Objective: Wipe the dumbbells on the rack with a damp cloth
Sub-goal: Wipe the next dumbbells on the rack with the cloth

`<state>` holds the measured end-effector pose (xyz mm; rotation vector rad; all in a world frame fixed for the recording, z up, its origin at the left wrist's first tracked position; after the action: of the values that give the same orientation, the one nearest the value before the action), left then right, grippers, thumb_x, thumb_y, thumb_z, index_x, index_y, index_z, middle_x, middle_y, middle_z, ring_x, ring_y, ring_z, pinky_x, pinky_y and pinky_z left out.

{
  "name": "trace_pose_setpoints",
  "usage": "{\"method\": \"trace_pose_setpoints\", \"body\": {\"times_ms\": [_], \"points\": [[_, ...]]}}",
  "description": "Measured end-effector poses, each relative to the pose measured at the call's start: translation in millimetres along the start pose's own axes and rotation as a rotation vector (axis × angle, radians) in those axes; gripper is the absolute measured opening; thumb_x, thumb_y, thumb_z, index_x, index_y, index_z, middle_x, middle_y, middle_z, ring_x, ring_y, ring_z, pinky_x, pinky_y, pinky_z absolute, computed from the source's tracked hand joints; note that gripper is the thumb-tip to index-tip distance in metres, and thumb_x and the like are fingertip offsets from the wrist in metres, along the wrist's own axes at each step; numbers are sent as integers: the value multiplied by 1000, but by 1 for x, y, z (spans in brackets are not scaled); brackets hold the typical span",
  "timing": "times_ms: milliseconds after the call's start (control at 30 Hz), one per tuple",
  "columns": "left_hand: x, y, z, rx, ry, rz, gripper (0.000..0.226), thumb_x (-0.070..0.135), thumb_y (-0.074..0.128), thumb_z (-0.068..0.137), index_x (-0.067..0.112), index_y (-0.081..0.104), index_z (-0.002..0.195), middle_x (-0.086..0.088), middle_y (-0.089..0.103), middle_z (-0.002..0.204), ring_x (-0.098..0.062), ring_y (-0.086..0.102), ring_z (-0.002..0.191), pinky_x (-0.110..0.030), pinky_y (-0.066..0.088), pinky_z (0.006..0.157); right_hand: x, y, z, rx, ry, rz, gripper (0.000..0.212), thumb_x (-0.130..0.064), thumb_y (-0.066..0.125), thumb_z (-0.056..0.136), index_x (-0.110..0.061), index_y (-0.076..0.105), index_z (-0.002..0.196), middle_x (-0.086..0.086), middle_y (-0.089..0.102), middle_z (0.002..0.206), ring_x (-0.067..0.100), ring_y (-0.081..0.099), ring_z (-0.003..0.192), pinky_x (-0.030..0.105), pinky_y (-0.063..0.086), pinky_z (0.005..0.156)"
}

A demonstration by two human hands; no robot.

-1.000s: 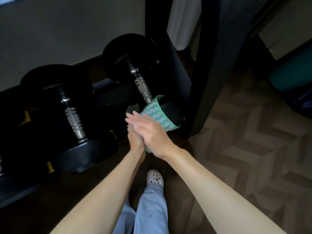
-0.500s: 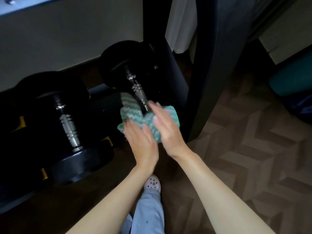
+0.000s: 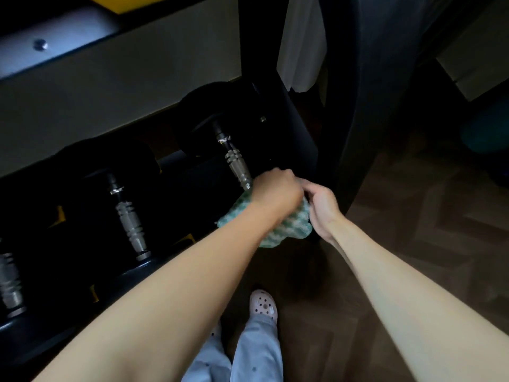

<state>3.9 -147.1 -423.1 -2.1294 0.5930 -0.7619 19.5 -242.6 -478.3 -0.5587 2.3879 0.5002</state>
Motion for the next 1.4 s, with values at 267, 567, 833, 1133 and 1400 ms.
{"method": "trace_pose_setpoints", "body": {"times_ms": [267, 567, 833, 1133, 1400], "points": [[-17, -3, -20, 133, 92, -125, 41, 28, 29, 99, 9, 57, 77, -13, 59, 75, -35, 62, 80, -31, 41, 62, 8, -8, -24, 174, -123, -264, 41, -30, 41, 100, -21, 43, 140, -3, 50, 138, 12, 47, 127, 26, 36, 106], [-63, 3, -95, 596, 315, -346, 48, 29, 28, 101, -3, 61, 112, -18, 65, 107, -24, 58, 98, -29, 39, 88, -12, 40, -94, 254, -771, -748, 39, -7, 61, 87, -3, 55, 126, 12, 48, 138, 14, 35, 132, 8, 21, 109], [-158, 27, -91, 479, -46, -523, 18, 3, 47, 94, -1, 58, 108, -14, 63, 95, -28, 61, 88, -26, 42, 71, -6, 158, -80, -156, -908, -1624, 14, 4, 59, 74, -3, 70, 80, 14, 69, 84, 32, 66, 87, 36, 51, 70], [-179, 88, -64, 414, -292, -620, 19, 7, 41, 95, 4, 58, 104, -7, 64, 89, -25, 63, 85, -27, 52, 67, 19, 184, -42, -340, -509, -2007, 29, -10, 42, 94, -4, 53, 120, 17, 54, 122, 32, 54, 112, 31, 35, 73], [-172, 145, -70, 197, -405, -731, 19, 1, 44, 93, 5, 60, 103, -11, 67, 97, -23, 64, 91, -34, 55, 78, 40, 179, -29, -544, -318, -2236, 33, -19, 47, 95, -9, 51, 126, 11, 53, 127, 28, 51, 116, 29, 38, 77]]}}
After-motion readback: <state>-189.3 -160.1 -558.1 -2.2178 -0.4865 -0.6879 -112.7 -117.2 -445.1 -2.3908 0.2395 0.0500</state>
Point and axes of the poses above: each hand's wrist, its own z-axis towards the middle knuckle, its own y-axis out of the palm, x = y × z, the point moved 10 cm from there along z, towards the middle knuckle
